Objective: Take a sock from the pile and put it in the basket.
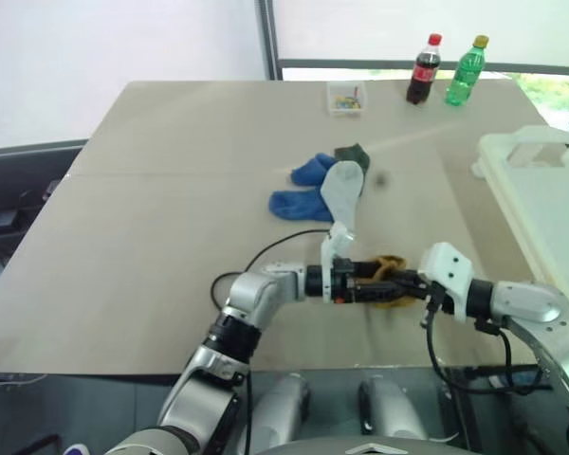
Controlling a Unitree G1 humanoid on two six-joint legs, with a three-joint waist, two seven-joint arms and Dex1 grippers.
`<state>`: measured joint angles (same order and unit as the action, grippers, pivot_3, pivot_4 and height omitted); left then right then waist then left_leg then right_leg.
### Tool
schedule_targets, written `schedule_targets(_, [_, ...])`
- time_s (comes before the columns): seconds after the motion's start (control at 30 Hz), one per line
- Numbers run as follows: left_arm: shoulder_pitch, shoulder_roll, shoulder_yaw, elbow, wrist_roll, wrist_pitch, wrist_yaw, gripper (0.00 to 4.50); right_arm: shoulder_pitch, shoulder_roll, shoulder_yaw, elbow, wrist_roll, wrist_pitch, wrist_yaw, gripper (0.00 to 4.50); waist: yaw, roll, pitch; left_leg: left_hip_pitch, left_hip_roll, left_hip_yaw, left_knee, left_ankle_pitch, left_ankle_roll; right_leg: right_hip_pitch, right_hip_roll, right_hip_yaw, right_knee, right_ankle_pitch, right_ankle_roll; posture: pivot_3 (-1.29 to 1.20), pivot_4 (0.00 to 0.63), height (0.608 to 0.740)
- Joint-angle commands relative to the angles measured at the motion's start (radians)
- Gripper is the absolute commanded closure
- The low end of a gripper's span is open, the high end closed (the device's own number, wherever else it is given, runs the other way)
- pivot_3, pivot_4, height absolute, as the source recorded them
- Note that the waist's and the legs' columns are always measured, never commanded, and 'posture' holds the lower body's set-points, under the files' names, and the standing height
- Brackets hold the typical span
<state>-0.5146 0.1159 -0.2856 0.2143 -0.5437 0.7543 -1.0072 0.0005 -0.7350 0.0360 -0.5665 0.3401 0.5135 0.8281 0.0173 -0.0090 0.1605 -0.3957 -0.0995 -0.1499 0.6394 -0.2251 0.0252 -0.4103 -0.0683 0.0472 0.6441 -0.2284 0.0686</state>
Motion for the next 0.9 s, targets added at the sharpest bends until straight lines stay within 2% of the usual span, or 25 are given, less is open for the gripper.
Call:
schedule_targets(0.03, [0.008,0.006,-0.054,0.062,0.058,0.021,0.009,0.0,0.008,0.0,-0.062,-0.073,0.057,-0.009,0.005,4.36,0.0,0.0,0.0,0.0,0.0,0.0,0.0,0.0,0.0,0.0,0.0,0.0,0.0,0.0,0.0,0.0,0.15,0.74])
schedule_targets(0.13, [0.002,0.015,-0.069,0.065,0.075,-0.005,-0.02,0.0,0.015,0.0,-0.107,-0.064,0.084,0.02,-0.013,4.36,0.0,0.0,0.0,0.0,0.0,0.0,0.001,0.0,0.0,0.0,0.0,0.0,0.0,0.0,0.0,0.0,0.15,0.74])
schedule_targets(0.33, [0.008,0.043,-0.082,0.042,0.106,-0.069,-0.062,0.0,-0.063,0.039,-0.17,-0.069,0.24,0.162,-0.07,4.36,-0.002,0.0,-0.001,0.0,0.0,0.0,0.001,0.0,0.0,0.0,-0.001,0.001,0.0,0.0,0.0,0.0,0.15,0.74])
schedule_targets(0.43, [0.012,0.048,-0.071,0.027,0.108,-0.09,-0.068,0.0,-0.112,0.067,-0.125,-0.068,0.262,0.198,-0.101,2.98,-0.002,0.0,-0.001,0.0,0.001,0.0,0.001,0.0,0.0,0.0,-0.002,0.0,0.0,0.0,0.0,0.0,0.15,0.74])
schedule_targets(0.53, [0.017,0.045,-0.053,0.008,0.101,-0.118,-0.068,0.0,-0.157,0.099,-0.043,-0.008,0.163,0.202,-0.184,1.54,-0.004,0.0,-0.001,0.0,0.001,0.0,0.001,0.0,0.0,0.0,-0.002,0.001,0.0,0.0,0.0,0.0,0.15,0.74])
schedule_targets(0.63, [0.031,0.059,-0.03,-0.055,0.105,-0.181,-0.068,0.0,-0.163,0.099,0.021,0.038,0.088,0.187,-0.21,0.41,-0.003,0.0,-0.001,0.0,0.001,0.001,0.001,0.0,0.0,0.0,-0.002,0.001,0.0,0.0,0.0,0.0,0.15,0.74])
schedule_targets(0.73, [0.052,0.097,0.002,-0.15,0.115,-0.262,-0.069,0.0,-0.152,0.098,0.024,0.032,0.091,0.201,-0.207,0.41,-0.005,0.0,-0.001,-0.002,0.001,0.001,0.0,0.001,-0.001,-0.002,-0.002,0.001,0.0,0.0,0.0,0.0,0.15,0.74])
schedule_targets(0.9, [0.104,0.208,0.057,-0.321,0.05,-0.236,-0.114,0.0,-0.138,0.066,0.048,0.053,0.071,0.233,-0.195,0.41,-0.006,0.0,-0.001,-0.002,0.001,0.001,-0.001,0.0,0.0,-0.003,-0.002,0.002,0.0,0.0,0.0,0.0,0.15,0.74])
